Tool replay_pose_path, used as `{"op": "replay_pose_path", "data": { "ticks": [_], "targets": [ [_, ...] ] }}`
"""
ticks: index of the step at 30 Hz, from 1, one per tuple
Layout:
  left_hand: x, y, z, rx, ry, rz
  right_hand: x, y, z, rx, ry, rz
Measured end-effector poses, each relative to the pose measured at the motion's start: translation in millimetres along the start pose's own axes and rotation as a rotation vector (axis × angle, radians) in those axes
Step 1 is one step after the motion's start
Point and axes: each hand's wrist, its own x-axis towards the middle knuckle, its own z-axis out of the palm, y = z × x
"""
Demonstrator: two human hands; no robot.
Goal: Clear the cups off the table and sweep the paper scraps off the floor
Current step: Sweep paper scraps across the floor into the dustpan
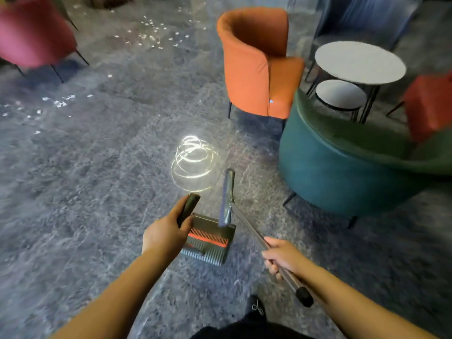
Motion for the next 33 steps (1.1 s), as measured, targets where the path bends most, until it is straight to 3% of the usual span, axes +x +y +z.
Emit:
{"op": "replay_pose_path", "data": {
  "ticks": [5,11,18,23,28,33],
  "targets": [
    [68.1,1.8,-28.2,-0.070,0.063,-0.111,51.3,-82.7,-5.9,-0.088,-0.122,-0.016],
    [163.4,-6.5,-47.2,-0.251,0.009,-0.141,121.5,-167.2,7.7,-0.136,-0.117,-0.010],
    [288.8,-22.5,-75.5,-0.059,0.010,-0.130,200.5,-268.5,24.6,-0.137,-0.129,-0.011],
    [368.5,-21.3,-97.8,-0.072,0.046,-0.165,250.4,-340.3,31.7,-0.041,-0.099,-0.045],
    [467.0,-19.1,-115.3,-0.053,0.072,-0.172,322.6,-413.8,15.8,-0.109,-0.119,-0.017],
    [585.8,-16.4,-137.8,-0.272,0.016,-0.232,402.7,-499.3,-0.3,-0.102,-0.146,-0.018]
  ]
}}
